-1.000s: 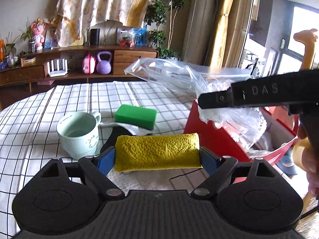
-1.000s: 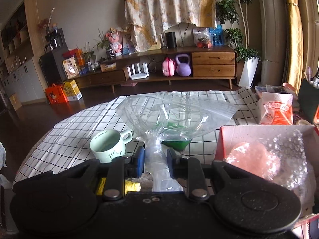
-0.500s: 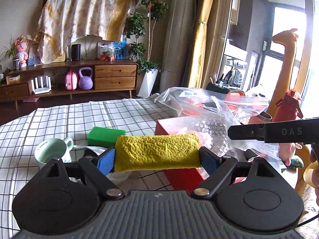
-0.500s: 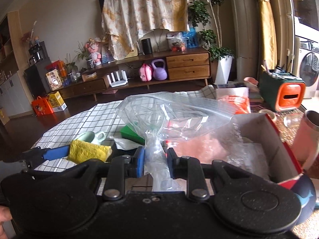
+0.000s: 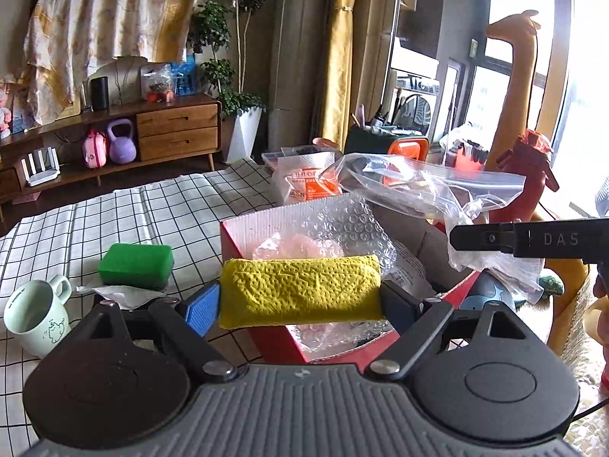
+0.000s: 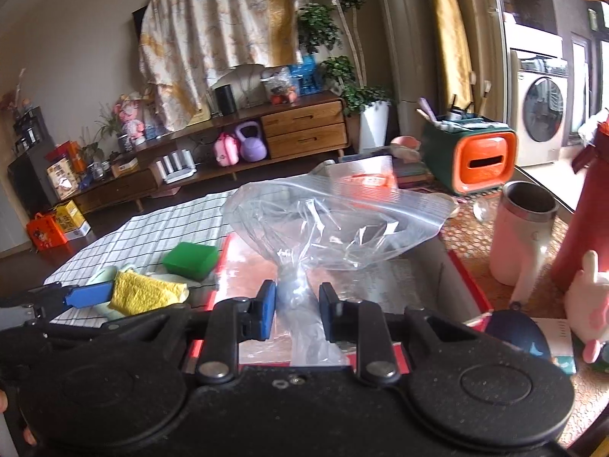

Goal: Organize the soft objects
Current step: 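Carry the yellow sponge and plastic bag over the red box with both tools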

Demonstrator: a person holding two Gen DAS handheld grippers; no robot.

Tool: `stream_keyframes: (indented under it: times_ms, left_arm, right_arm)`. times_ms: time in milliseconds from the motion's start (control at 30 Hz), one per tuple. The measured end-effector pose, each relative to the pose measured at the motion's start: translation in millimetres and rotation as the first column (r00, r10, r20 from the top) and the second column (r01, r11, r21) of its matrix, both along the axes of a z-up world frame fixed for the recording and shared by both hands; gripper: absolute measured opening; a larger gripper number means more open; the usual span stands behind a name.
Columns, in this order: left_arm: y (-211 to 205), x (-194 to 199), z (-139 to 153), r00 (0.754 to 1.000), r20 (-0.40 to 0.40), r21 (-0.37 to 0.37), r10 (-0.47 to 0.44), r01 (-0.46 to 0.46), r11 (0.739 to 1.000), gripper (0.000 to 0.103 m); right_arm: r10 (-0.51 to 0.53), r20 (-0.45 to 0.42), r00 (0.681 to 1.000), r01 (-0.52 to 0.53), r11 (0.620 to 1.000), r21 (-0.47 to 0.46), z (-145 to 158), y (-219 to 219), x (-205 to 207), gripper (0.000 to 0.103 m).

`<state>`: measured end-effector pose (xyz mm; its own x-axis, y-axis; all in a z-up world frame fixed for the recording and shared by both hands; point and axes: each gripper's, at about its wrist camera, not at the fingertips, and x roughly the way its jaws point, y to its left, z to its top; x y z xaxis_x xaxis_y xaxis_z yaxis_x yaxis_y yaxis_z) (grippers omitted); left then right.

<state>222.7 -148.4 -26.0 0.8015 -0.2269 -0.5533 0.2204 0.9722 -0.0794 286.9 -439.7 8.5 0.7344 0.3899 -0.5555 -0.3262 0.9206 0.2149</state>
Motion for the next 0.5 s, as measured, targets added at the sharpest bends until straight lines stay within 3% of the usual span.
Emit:
stream_keyframes:
  times_ms: [133,367,500]
  left_arm:
    - [-24.0,18.1,-10.2,0.999,-0.033,0.053,-0.037,0.039,0.998,0.089]
    - [-54.9,48.2,-15.9,0.995,-0.072,0.087,-0.074,0.081,0.993,0.089]
    - [-64.3,67.8,-17.8,0.993,-0.09,0.094,-0.078,0.087,0.992,0.089]
  right_arm:
    - [-0.045,-0.01,0.999,0.045,0.999,-0.003,-9.2,-18.1,12.8,0.023]
    - [-0.079,-0.039,0.996,0.078,0.997,-0.025,-27.1,-35.8,41.0,0.023]
    - [-0.103,-0.081,0.991,0.104,0.995,0.011,-40.7,-43.6,64.6,0.023]
